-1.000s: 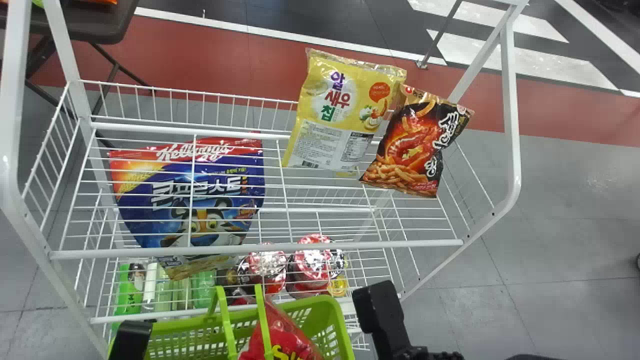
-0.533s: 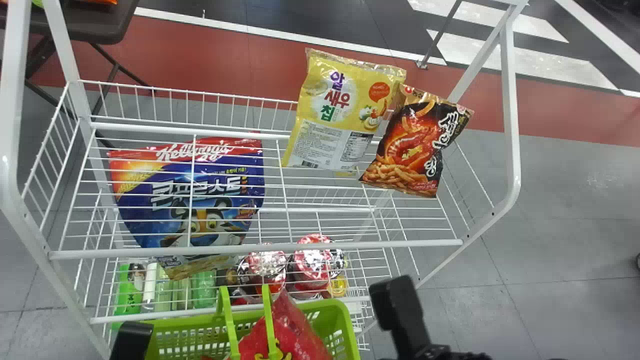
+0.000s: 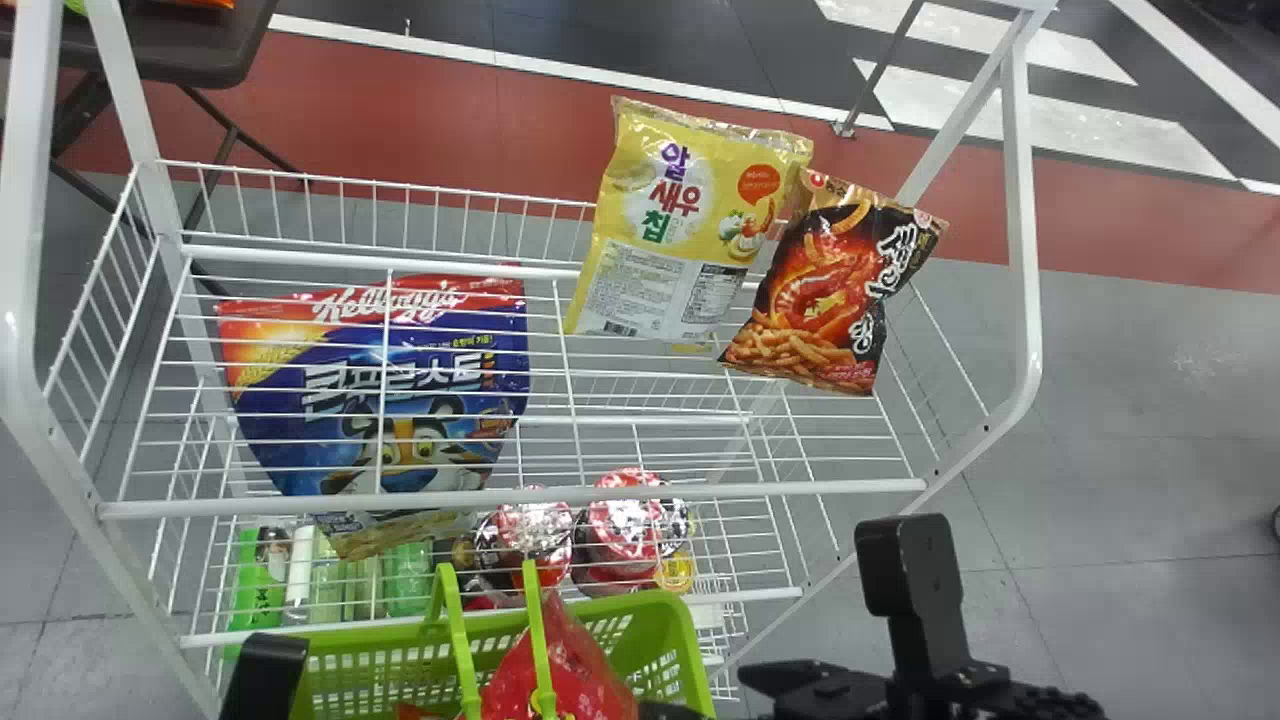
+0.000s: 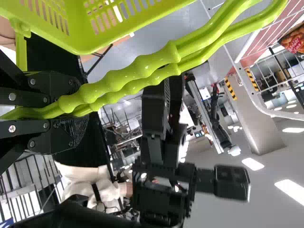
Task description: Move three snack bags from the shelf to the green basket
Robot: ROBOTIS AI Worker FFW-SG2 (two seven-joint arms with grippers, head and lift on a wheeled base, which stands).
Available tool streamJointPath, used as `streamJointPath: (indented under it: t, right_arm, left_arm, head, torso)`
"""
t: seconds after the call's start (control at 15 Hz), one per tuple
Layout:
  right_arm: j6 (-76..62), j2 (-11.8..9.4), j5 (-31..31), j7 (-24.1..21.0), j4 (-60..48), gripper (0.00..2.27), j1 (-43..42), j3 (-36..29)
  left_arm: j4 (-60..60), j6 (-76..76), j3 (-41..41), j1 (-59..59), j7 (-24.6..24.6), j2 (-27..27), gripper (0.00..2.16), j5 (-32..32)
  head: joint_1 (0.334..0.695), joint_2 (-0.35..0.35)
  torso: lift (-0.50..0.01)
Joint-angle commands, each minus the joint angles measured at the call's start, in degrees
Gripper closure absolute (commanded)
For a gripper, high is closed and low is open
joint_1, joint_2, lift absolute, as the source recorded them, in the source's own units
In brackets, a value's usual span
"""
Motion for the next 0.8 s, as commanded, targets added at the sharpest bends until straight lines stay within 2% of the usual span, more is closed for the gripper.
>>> streamJointPath:
  t: [0.0,0.13,0.33,0.47,0.73]
  right_arm:
    - [-17.69,1.0,-3.73,0.01,7.18,0.06,-1.81,-1.89]
    - [-34.91,1.7,-5.57,-0.95,13.15,0.06,-4.01,-2.68]
    - [-57.06,1.79,-6.19,-6.05,21.59,0.07,-8.93,-2.77]
    - [-61.98,1.7,-4.43,-10.36,27.66,0.05,-14.03,-3.03]
    - [-62.16,1.26,1.28,-17.83,35.92,0.06,-22.2,-4.53]
  left_arm:
    - [0.1,0.07,0.08,0.0,0.13,0.01,1.46,-0.09]
    - [0.1,0.07,0.08,0.0,0.13,0.18,1.46,-0.09]
    - [0.1,0.07,-0.01,0.0,0.22,0.27,1.46,-0.09]
    - [-0.07,0.07,0.08,0.17,0.13,0.45,1.46,-0.09]
    - [-0.16,0.07,0.08,0.0,0.13,0.62,1.46,-0.09]
  head:
    - [0.695,-0.35]
    - [0.695,-0.35]
    - [0.695,-0.35]
    - [0.695,-0.35]
    - [0.695,-0.35]
  torso:
    - [-0.047]
    - [-0.047]
    - [-0.047]
    - [-0.047]
    - [-0.047]
